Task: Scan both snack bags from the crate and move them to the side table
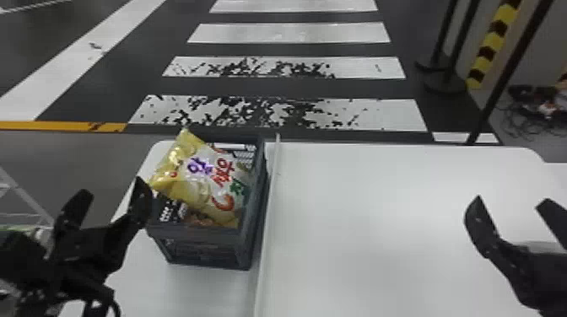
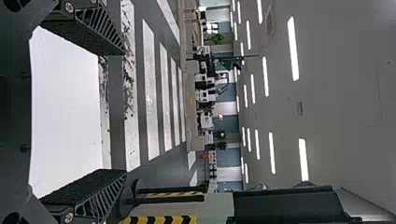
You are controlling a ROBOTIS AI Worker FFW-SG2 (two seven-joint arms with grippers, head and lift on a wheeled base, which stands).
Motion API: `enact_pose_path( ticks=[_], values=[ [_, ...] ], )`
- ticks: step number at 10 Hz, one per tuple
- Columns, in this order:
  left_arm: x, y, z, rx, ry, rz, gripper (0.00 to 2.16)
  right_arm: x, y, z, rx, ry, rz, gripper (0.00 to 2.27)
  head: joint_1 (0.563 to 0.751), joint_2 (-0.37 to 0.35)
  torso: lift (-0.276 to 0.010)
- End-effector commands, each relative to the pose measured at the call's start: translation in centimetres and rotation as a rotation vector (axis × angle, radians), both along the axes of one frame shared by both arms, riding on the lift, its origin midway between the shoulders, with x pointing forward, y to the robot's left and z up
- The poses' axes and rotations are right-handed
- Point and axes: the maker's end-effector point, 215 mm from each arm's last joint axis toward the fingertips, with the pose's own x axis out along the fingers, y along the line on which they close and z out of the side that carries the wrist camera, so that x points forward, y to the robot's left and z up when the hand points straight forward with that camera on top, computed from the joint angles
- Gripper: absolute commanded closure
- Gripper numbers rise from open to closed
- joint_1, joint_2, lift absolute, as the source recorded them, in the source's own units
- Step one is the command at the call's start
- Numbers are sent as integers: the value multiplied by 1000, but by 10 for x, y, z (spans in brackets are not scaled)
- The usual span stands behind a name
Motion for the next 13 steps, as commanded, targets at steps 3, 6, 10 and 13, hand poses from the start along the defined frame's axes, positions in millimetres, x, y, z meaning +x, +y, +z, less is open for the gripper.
enact_pose_path(
  ticks=[3, 6, 10, 13],
  values=[
    [23, 5, -22, -21, 76, -36, 76, 0, 3, 1, -5, -2, 5, 90, 695, 103, -95],
    [48, -5, -45, -53, 173, -115, 76, 0, 4, 3, -2, -6, 7, 90, 695, 99, -95],
    [62, -24, -61, -105, 250, -170, 76, 0, 2, 8, -5, -15, 8, 90, 695, 80, -95],
    [74, -37, -59, -112, 269, -194, 87, -1, 1, 11, -10, -19, 11, 90, 695, 61, -95]
  ],
)
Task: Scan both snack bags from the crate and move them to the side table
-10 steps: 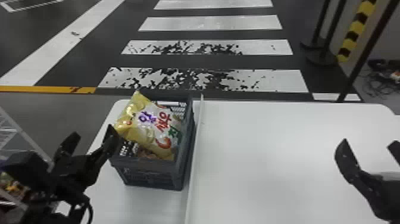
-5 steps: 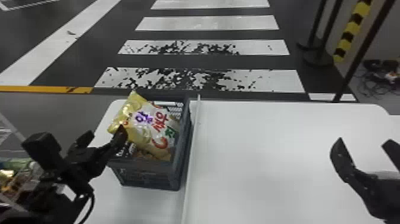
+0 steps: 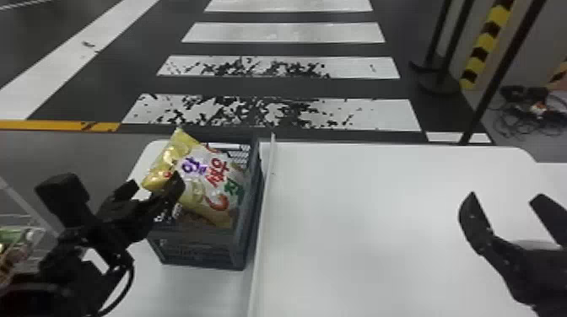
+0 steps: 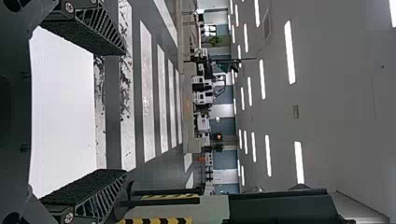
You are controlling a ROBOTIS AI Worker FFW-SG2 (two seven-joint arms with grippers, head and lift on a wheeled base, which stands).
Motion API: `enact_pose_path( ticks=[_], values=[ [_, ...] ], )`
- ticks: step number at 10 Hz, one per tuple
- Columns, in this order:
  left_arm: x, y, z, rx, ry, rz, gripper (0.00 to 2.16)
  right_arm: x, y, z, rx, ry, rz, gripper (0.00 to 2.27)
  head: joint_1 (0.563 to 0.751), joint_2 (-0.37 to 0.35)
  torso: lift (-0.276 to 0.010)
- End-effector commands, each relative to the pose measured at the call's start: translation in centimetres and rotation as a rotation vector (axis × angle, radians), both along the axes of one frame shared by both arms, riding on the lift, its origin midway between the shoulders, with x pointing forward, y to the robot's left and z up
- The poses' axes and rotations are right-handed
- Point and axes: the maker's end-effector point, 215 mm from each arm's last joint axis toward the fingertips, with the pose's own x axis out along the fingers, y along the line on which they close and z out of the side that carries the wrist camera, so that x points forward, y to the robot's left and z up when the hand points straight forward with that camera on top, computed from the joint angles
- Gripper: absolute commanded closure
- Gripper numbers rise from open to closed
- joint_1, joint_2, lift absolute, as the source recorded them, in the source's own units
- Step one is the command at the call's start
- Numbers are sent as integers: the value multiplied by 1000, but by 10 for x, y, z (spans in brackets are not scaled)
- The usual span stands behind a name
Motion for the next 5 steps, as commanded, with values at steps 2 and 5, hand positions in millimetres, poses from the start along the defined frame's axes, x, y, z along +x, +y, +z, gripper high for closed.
enact_pose_path(
  ticks=[2, 5],
  values=[
    [10, -7, 0, -5, 8, -12, 87, -1, -2, 3, -4, -4, 1, 90, 695, 47, -95],
    [14, -12, 2, -5, 9, -26, 87, -1, -2, 6, -7, -9, 3, 90, 695, 37, -95]
  ],
)
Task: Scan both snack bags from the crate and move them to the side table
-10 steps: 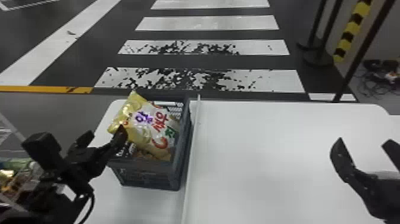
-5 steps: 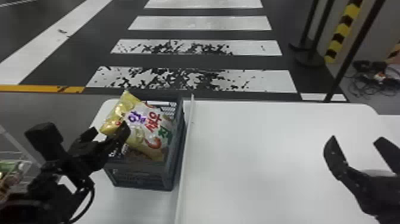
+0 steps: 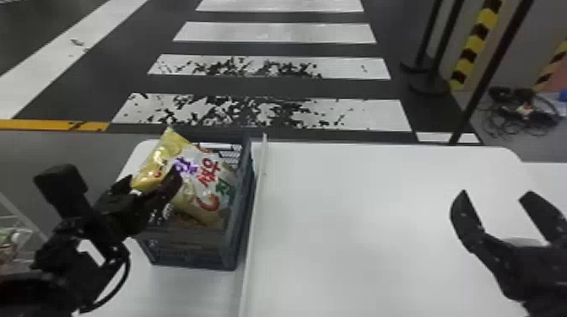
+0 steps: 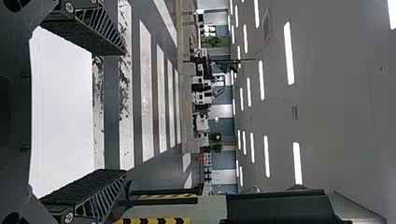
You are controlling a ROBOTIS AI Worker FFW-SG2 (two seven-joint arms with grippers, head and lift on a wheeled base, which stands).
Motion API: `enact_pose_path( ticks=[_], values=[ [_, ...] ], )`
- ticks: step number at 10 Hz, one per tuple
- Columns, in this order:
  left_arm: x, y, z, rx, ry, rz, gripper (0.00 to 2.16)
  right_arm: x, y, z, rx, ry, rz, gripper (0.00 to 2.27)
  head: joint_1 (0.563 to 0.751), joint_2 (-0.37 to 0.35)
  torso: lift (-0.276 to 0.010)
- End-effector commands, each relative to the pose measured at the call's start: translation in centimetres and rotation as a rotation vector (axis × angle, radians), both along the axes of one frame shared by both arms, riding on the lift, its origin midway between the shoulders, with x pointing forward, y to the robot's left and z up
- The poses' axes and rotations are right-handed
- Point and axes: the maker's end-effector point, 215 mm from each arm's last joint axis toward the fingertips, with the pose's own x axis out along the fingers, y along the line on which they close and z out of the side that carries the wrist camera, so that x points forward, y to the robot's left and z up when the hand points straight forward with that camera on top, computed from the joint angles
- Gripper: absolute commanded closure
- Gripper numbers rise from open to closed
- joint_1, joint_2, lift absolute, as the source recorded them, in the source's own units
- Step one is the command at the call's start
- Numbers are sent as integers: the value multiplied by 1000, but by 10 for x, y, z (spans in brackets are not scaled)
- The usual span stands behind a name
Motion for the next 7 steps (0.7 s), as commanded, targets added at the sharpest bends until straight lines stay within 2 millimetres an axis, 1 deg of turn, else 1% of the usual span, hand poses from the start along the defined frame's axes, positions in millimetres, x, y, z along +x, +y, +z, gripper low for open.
enact_pose_path(
  ticks=[1, 4, 5, 6, 7],
  values=[
    [1, -2, 4, 0, -6, -4, 87, 1, 1, 2, 1, -3, 2, 90, 695, 35, -95],
    [4, -5, 7, 1, -8, -11, 144, 3, 2, 3, 4, -7, 4, 90, 695, 31, -95],
    [4, -5, 7, 3, -7, -11, 259, 3, 2, 3, 4, -7, 4, 90, 695, 31, -95],
    [4, -5, 7, 5, -5, -11, 718, 3, 2, 3, 5, -7, 3, 90, 695, 31, -95],
    [5, -5, 7, 12, -4, 0, 1420, 3, 2, 3, 10, -6, 3, 90, 695, 31, -95]
  ],
)
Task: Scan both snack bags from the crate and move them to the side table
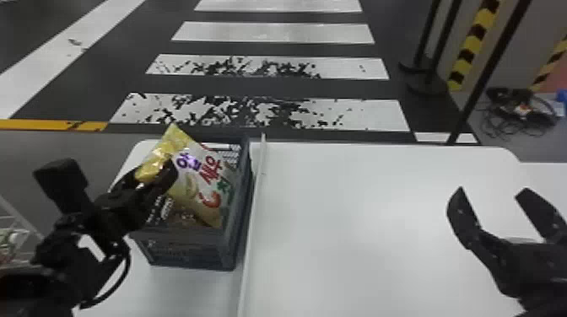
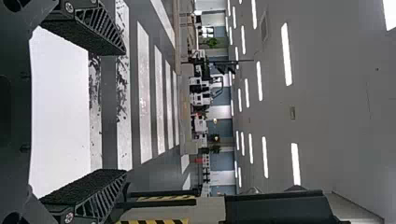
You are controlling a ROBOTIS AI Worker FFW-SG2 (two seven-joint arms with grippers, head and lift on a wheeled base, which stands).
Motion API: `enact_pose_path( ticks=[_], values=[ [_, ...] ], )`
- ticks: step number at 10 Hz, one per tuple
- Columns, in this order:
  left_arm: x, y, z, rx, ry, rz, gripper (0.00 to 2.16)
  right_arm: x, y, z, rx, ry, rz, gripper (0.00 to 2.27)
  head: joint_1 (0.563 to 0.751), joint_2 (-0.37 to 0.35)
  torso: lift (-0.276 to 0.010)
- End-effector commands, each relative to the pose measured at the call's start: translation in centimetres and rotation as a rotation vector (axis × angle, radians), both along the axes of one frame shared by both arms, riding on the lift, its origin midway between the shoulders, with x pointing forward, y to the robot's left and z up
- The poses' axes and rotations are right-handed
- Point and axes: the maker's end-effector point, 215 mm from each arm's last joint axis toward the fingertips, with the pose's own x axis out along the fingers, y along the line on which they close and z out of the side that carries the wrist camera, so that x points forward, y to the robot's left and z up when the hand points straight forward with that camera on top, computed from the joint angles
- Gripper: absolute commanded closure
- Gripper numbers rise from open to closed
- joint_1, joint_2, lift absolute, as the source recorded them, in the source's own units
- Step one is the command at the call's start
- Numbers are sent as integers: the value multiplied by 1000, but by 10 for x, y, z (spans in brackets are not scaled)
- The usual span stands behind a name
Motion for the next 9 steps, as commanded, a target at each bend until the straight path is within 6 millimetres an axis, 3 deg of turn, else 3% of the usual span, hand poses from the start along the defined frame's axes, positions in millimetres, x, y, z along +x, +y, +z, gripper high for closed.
enact_pose_path(
  ticks=[1, 5, 9],
  values=[
    [0, -3, 3, 17, -7, 8, 1831, 0, 0, -1, 3, 2, 1, 90, 695, 32, -95],
    [-1, 0, 19, 79, -51, 44, 2118, -2, 3, 0, 8, 0, 5, 90, 695, 29, -95],
    [-3, 3, 70, 137, -176, 99, 2132, -3, 6, 1, 16, -5, 4, 90, 695, 46, -95]
  ],
)
